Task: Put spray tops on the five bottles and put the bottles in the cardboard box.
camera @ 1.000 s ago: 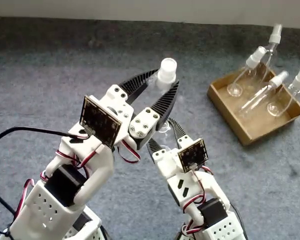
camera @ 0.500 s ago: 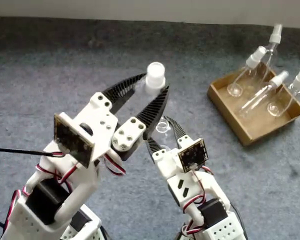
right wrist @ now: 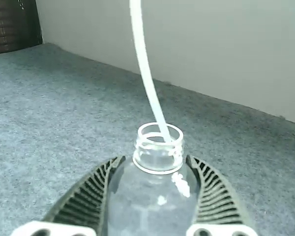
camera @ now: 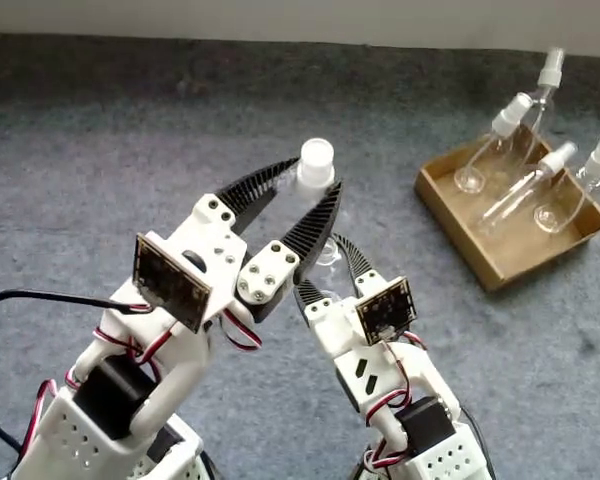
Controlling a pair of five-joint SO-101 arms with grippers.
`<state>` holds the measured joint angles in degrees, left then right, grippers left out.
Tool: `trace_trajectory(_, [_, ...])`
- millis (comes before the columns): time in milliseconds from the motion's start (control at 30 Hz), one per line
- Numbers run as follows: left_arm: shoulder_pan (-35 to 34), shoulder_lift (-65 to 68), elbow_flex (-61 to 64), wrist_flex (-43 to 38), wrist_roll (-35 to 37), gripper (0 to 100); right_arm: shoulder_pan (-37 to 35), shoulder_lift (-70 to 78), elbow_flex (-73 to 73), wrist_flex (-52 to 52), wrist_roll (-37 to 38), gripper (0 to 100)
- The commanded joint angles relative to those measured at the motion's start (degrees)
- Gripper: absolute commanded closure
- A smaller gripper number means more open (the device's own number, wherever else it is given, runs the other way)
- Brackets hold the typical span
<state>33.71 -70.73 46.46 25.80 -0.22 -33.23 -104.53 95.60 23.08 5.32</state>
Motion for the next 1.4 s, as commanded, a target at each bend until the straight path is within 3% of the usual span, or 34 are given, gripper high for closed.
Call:
trace_trajectory(0, [1.1, -0.5, 1.9, -3.0, -0.5, 97, -0.6, -0.3, 8.1, 0.2, -0.2, 90.0])
trace_trajectory(800, [1.3, -0.7, 20.4, -3.6, -0.2, 97, -0.6, -0.7, 8.1, 2.2, -0.1, 90.0])
trace_trajectory(1067, [2.5, -0.7, 28.2, -16.3, -0.1, 97, -0.5, -0.7, 8.1, 2.2, -0.4, 90.0])
trace_trajectory(1233, [3.4, -0.8, 29.3, -16.5, 1.7, 97, 2.9, -0.7, 8.2, 2.2, -0.6, 90.0])
trace_trajectory(1367, [2.9, -0.8, 29.3, -16.5, 7.4, 97, 5.7, -0.7, 8.0, 2.2, -6.9, 90.0])
